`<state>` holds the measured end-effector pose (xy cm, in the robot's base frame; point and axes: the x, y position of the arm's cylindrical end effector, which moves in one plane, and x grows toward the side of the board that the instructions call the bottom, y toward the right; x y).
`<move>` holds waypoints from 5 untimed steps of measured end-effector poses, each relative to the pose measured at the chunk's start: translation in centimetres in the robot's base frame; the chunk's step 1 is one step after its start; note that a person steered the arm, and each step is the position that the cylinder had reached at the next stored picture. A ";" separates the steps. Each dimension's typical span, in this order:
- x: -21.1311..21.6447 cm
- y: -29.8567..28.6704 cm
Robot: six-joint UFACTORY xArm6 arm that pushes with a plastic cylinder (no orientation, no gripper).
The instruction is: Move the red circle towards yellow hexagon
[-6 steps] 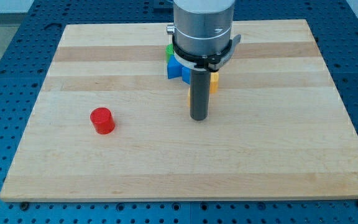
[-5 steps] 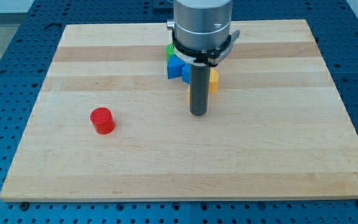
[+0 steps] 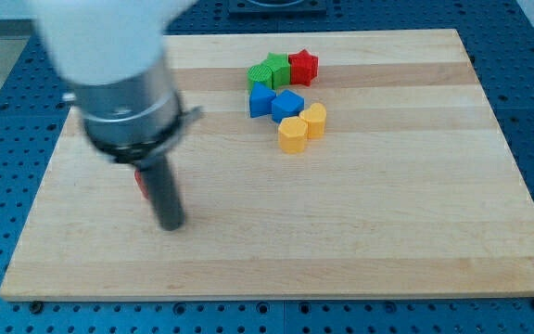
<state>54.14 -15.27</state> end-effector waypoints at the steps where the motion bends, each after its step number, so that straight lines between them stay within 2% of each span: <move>1: -1.5 -4.3; 2: -4.6 -2.7; 4: -6.8 7.7; 5: -6.8 8.7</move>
